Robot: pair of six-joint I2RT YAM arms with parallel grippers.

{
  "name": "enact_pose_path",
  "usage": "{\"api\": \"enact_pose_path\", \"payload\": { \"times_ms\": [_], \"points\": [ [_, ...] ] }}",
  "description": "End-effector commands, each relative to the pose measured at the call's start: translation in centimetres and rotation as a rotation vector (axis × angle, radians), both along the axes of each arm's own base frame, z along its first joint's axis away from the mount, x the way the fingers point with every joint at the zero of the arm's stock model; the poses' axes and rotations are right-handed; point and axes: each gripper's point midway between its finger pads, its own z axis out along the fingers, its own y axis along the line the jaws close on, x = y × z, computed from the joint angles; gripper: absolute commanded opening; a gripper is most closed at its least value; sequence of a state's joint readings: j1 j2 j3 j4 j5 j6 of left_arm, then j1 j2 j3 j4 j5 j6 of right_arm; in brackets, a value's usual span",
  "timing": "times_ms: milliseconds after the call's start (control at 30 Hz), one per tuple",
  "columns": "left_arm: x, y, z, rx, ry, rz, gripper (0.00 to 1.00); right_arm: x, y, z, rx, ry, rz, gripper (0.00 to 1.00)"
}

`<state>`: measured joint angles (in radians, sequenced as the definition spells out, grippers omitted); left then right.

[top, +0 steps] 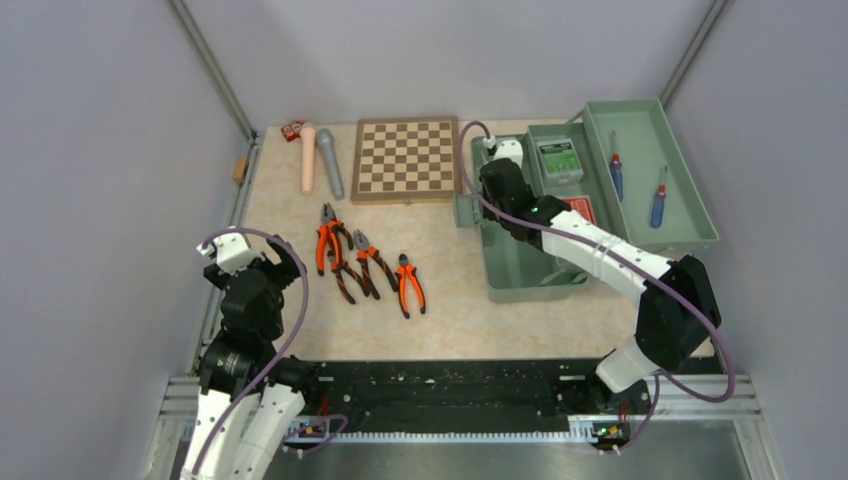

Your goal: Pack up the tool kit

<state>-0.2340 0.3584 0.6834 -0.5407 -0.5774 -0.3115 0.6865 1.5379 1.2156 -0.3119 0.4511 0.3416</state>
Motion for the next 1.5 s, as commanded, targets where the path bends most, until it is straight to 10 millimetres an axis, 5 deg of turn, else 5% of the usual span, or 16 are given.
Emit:
{"api": "enact_pose_path", "payload": {
  "times_ms": [0,467,567,667,833,1033,1267,1467],
  "points": [
    [0.3,0.2,0.7,0.001,-0.034,0.009,0.93,3.1,-1.7,2.0,0.058,-0.091,-0.074,0.00],
    [0.2,0.2,0.7,0.001,-0.034,0.009,0.93,8.6,-5.1,-6.3,-0.079,0.000,-0.214,0.00],
    [0.2,0.2,0.7,0.000,-0.035,0.008,0.93,9.1,-5.7,-7.3,-0.116,0.014,-0.230,0.08],
    [0.3,0.1,0.8,0.000,-0.036,0.006,0.93,9.4,-6.1,-7.4,-0.145,0.016,-0.241,0.27],
    [0.2,0.1,0.8,0.000,-0.037,0.006,0.93,9.5,-6.0,-6.0,-0.141,0.002,-0.239,0.50],
    [0.2,0.1,0.8,0.000,-0.035,0.006,0.93,8.1,-5.0,-1.9,-0.066,-0.051,-0.184,0.55],
    [0.3,0.1,0.7,0.001,-0.034,0.008,0.93,4.4,-0.9,4.4,-0.017,-0.152,-0.039,0.56],
    [0.3,0.2,0.6,0.002,-0.031,0.009,0.93,0.0,4.5,5.6,0.032,-0.144,0.100,0.57]
  ]
}}
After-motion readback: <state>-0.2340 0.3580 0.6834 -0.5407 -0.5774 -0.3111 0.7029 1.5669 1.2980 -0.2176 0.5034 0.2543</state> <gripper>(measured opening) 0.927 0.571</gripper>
